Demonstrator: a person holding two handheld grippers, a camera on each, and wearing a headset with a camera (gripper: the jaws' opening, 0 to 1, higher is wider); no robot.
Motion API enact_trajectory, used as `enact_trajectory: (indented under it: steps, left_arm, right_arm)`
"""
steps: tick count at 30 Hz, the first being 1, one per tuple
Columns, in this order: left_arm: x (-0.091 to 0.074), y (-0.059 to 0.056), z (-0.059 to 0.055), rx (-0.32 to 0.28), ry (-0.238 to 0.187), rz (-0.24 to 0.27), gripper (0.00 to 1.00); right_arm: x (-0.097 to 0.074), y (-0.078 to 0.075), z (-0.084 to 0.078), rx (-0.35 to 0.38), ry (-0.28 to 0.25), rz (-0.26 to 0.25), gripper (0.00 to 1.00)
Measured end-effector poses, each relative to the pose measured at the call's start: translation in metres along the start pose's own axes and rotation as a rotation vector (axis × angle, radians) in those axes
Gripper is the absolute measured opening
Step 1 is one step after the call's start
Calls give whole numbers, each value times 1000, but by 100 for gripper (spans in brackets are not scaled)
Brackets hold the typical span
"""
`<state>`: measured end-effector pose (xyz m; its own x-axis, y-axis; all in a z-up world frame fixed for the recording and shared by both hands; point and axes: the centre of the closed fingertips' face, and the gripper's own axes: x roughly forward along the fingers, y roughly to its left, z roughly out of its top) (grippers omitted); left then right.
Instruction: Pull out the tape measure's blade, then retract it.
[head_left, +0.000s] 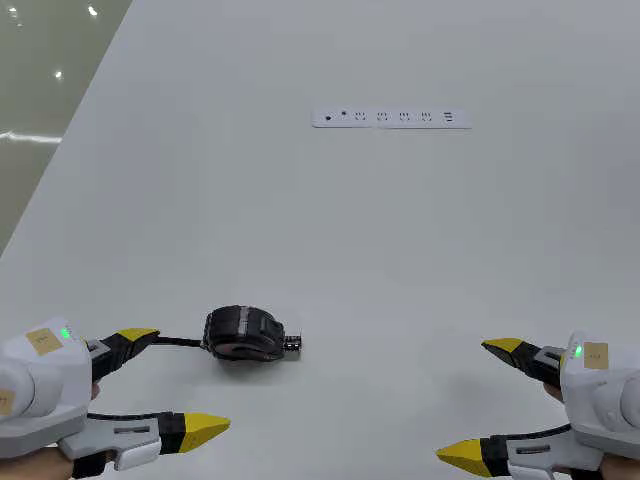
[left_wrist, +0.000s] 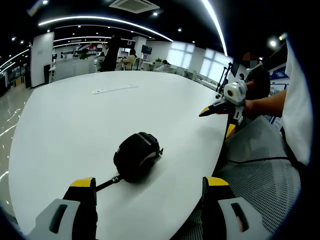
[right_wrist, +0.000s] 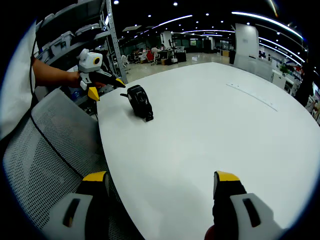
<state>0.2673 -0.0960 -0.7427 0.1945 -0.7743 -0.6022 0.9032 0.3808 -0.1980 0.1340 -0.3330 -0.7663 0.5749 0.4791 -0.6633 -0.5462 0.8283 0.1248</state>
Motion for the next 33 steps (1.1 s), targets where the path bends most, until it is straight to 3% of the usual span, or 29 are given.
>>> enact_trajectory:
  steps: [13, 33]
  left_arm:
    - [12, 6, 4, 100, 46, -40, 81]
    - [28, 14, -3, 141, 70, -75, 75]
  right_arm:
    - [7, -2, 1, -7, -1, 12, 85]
    - [36, -9, 9, -21, -6, 49, 84]
